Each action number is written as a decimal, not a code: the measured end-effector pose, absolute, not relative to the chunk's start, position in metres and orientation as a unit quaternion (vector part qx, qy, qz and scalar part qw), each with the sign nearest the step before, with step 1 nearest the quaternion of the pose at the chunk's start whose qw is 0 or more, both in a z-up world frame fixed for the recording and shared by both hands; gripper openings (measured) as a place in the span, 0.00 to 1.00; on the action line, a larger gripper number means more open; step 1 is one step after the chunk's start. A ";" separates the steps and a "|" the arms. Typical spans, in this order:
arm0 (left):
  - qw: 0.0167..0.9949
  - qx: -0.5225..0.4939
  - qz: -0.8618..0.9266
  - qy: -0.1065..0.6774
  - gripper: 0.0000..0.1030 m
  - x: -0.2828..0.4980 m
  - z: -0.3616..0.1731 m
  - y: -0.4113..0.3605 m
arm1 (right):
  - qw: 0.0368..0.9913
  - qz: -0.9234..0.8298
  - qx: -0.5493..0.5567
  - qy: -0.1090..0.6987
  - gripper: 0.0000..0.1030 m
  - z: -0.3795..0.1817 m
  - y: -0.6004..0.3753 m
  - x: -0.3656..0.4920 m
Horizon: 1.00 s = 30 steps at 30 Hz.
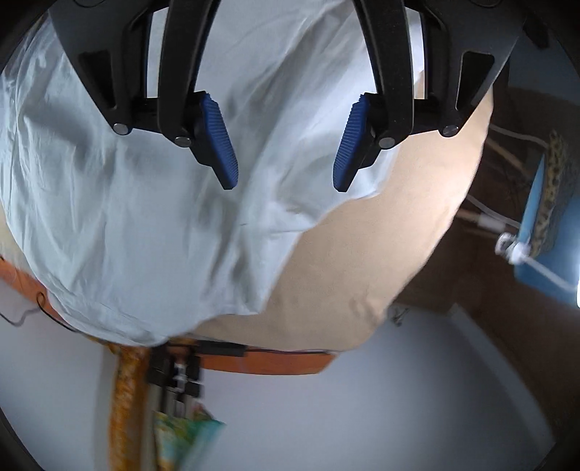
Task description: Fold small clothes
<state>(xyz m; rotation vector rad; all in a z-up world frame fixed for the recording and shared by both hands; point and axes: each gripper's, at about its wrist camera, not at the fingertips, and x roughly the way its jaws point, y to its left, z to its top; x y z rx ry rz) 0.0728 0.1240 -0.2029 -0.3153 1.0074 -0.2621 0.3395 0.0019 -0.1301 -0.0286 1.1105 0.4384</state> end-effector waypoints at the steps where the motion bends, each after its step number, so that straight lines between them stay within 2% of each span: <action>1: 0.854 -0.150 -0.128 0.481 0.37 0.073 -0.205 0.122 | 0.816 0.218 -0.010 0.535 0.56 -0.132 0.012 0.337; 4: 0.855 -0.146 -0.127 0.481 0.31 0.072 -0.207 0.116 | 0.796 0.228 -0.008 0.561 0.56 -0.140 0.035 0.336; 6: 0.851 -0.155 -0.140 0.482 0.17 0.074 -0.209 0.115 | 0.789 0.220 -0.023 0.573 0.56 -0.150 0.054 0.337; 9: 0.849 -0.166 -0.148 0.480 0.09 0.075 -0.212 0.114 | 0.782 0.204 -0.052 0.587 0.57 -0.168 0.077 0.337; 16: 0.853 -0.178 -0.171 0.460 0.05 0.067 -0.196 0.113 | 0.770 0.153 -0.107 0.611 0.57 -0.203 0.110 0.343; 22: 0.858 -0.168 -0.202 0.441 0.04 0.066 -0.172 0.100 | 0.768 0.136 -0.119 0.614 0.56 -0.209 0.112 0.349; 23: 0.859 -0.164 -0.206 0.438 0.04 0.067 -0.169 0.098 | 0.770 0.135 -0.127 0.610 0.52 -0.210 0.114 0.349; 25: 0.861 -0.158 -0.216 0.433 0.04 0.067 -0.162 0.092 | 0.775 0.132 -0.148 0.599 0.36 -0.209 0.115 0.347; 27: 0.860 -0.153 -0.225 0.431 0.04 0.067 -0.156 0.085 | 0.777 0.143 -0.136 0.598 0.11 -0.206 0.106 0.346; 30: 0.859 -0.139 -0.236 0.431 0.04 0.065 -0.151 0.074 | 0.780 0.176 -0.052 0.599 0.05 -0.193 0.077 0.349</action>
